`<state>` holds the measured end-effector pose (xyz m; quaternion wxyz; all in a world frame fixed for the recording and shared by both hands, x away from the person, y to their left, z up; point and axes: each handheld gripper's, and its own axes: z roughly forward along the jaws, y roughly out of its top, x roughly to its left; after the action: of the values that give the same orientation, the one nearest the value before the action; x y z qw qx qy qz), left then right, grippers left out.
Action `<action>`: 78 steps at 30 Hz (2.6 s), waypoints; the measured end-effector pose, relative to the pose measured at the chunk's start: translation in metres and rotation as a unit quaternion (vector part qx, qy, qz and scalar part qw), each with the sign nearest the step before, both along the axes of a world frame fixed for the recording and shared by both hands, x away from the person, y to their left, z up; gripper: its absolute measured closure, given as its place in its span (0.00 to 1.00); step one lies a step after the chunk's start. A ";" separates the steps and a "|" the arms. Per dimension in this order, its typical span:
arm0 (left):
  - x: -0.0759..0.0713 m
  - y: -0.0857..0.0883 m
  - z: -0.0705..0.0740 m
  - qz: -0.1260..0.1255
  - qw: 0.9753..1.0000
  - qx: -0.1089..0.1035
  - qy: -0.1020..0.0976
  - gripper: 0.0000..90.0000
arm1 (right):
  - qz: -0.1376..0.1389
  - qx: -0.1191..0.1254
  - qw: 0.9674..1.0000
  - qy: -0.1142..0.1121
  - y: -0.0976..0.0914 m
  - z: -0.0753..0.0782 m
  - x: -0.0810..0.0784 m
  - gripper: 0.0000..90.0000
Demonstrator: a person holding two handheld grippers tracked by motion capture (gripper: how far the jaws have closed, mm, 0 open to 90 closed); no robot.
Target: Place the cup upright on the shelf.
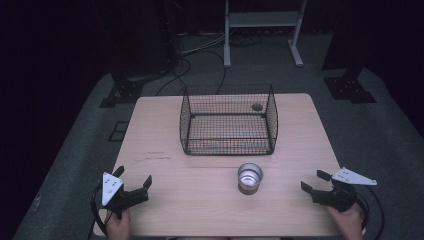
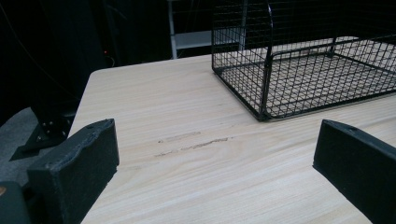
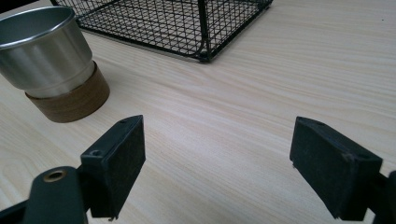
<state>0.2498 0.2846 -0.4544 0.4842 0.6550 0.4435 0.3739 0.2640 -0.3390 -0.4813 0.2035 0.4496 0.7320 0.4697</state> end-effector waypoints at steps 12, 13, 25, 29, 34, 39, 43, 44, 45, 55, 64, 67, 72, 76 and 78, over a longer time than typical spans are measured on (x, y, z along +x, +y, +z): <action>-0.001 0.002 0.001 -0.003 1.000 0.002 -0.003 0.00 | 0.014 -0.010 1.000 -0.004 0.007 0.003 -0.002 0.17; -0.001 0.002 0.001 -0.003 1.000 0.002 -0.003 0.00 | 0.016 -0.010 1.000 -0.003 0.009 0.003 -0.002 0.17; -0.004 0.003 0.001 -0.001 1.000 0.002 -0.005 0.00 | 0.041 -0.027 0.999 -0.003 0.022 0.005 -0.002 0.15; -0.004 0.002 0.001 -0.005 1.000 0.007 -0.002 0.00 | 0.051 -0.029 0.998 -0.006 0.029 0.008 -0.003 0.15; -0.004 0.001 0.001 -0.005 1.000 0.005 -0.004 0.00 | 0.063 -0.036 0.997 -0.011 0.039 0.011 -0.005 0.15; -0.004 0.001 0.001 -0.005 1.000 0.005 -0.004 0.00 | 0.079 -0.044 0.996 -0.012 0.048 0.013 -0.005 0.14; -0.003 0.001 0.001 -0.006 1.000 0.005 -0.003 0.00 | 0.090 -0.048 0.995 -0.015 0.054 0.014 -0.006 0.14; -0.003 0.001 0.001 -0.005 1.000 0.005 -0.003 0.00 | 0.093 -0.047 0.994 -0.015 0.057 0.014 -0.006 0.14; -0.003 0.001 0.001 -0.005 1.000 0.004 -0.003 0.00 | 0.098 -0.049 0.994 -0.017 0.059 0.014 -0.006 0.14; -0.003 0.000 0.000 -0.007 1.000 0.005 -0.002 0.00 | 0.136 -0.054 0.989 -0.016 0.083 0.019 -0.007 0.12; -0.002 0.000 0.000 -0.006 1.000 0.003 -0.002 0.00 | 0.156 -0.052 0.986 -0.005 0.098 0.018 -0.004 0.11; -0.002 0.000 0.000 -0.007 1.000 0.002 -0.002 0.00 | 0.161 -0.057 0.985 -0.004 0.105 0.018 -0.002 0.10; -0.002 -0.001 0.001 -0.008 1.000 0.003 -0.002 0.00 | 0.169 -0.058 0.984 0.002 0.113 0.017 -0.001 0.07; -0.002 0.000 0.001 -0.008 1.000 0.002 -0.002 0.00 | 0.173 -0.069 0.982 0.006 0.124 0.016 0.002 0.03; -0.002 0.000 0.001 -0.008 1.000 0.002 -0.003 0.00 | 0.173 -0.069 0.982 0.007 0.127 0.017 0.004 0.03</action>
<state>0.2479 0.2842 -0.4535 0.4873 0.6580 0.4361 0.3733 0.2675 -0.2117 -0.4647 0.1446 0.3041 0.8309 0.4430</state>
